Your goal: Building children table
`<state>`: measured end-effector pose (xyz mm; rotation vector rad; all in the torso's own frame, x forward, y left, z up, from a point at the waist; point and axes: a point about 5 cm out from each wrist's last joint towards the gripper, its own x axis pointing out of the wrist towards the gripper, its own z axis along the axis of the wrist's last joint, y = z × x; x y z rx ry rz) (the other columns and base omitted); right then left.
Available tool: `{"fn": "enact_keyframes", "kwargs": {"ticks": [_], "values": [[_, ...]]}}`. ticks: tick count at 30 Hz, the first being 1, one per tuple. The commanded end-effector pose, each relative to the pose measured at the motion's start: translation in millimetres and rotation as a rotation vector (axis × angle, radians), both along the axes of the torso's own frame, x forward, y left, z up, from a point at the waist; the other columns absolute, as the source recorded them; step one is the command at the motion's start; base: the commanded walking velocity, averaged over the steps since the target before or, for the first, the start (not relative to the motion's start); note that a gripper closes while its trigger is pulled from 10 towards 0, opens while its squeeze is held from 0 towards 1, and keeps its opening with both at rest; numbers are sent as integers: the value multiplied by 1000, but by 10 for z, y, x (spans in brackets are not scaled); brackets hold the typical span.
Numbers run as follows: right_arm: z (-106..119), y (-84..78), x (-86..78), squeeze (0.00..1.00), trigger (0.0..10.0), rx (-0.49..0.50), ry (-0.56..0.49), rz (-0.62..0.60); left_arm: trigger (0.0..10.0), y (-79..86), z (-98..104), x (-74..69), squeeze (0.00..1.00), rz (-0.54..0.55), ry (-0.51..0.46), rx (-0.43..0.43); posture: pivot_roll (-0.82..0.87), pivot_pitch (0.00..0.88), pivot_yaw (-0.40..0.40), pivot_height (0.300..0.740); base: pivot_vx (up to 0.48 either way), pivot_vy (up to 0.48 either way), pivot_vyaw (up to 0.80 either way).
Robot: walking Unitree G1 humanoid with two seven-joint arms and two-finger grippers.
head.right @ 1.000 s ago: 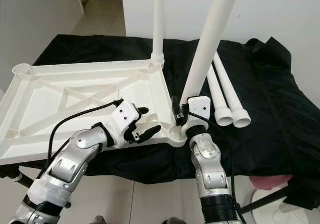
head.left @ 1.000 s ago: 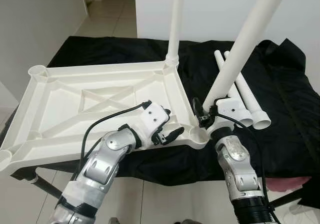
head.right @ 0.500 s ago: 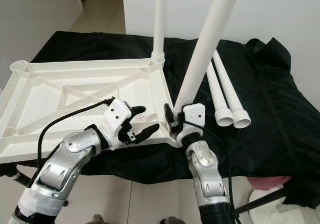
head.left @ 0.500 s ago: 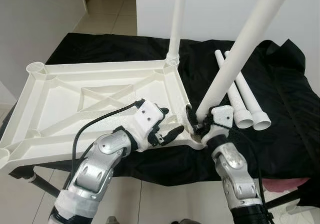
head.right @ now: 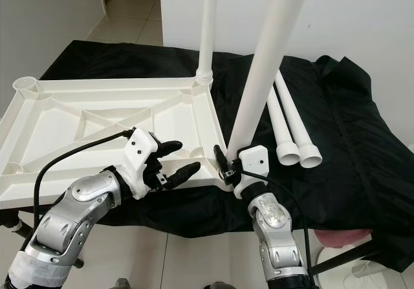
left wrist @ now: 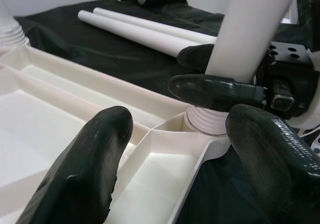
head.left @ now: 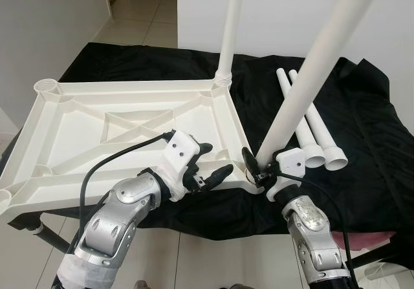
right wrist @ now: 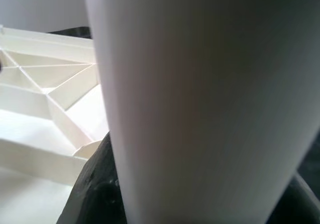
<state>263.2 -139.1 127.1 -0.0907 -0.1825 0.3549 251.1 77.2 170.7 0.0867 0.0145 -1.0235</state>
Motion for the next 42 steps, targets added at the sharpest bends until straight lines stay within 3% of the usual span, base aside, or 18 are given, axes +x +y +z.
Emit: {"fn": "enact_keyframes", "kwargs": {"ticks": [1,19,23,27,42], "values": [[-97,-34,-25,0,10000,-47,32,10,10000,-15,29,-38,0,-64,1,4,1,16,-58,740,0,0,0],[-249,-69,36,0,10000,-72,124,80,10000,1,55,4,0,-43,17,19,6,18,-49,740,0,0,0],[-299,-40,38,0,10000,-205,93,126,10000,3,76,20,0,-40,14,20,8,21,-46,740,0,0,0],[-309,-29,34,0,10000,-230,86,140,10000,5,80,25,0,-38,14,20,7,23,-46,740,0,0,0],[-348,-82,93,0,10000,3,203,79,10000,9,112,47,0,-35,11,22,3,26,-41,740,0,0,0]]}}
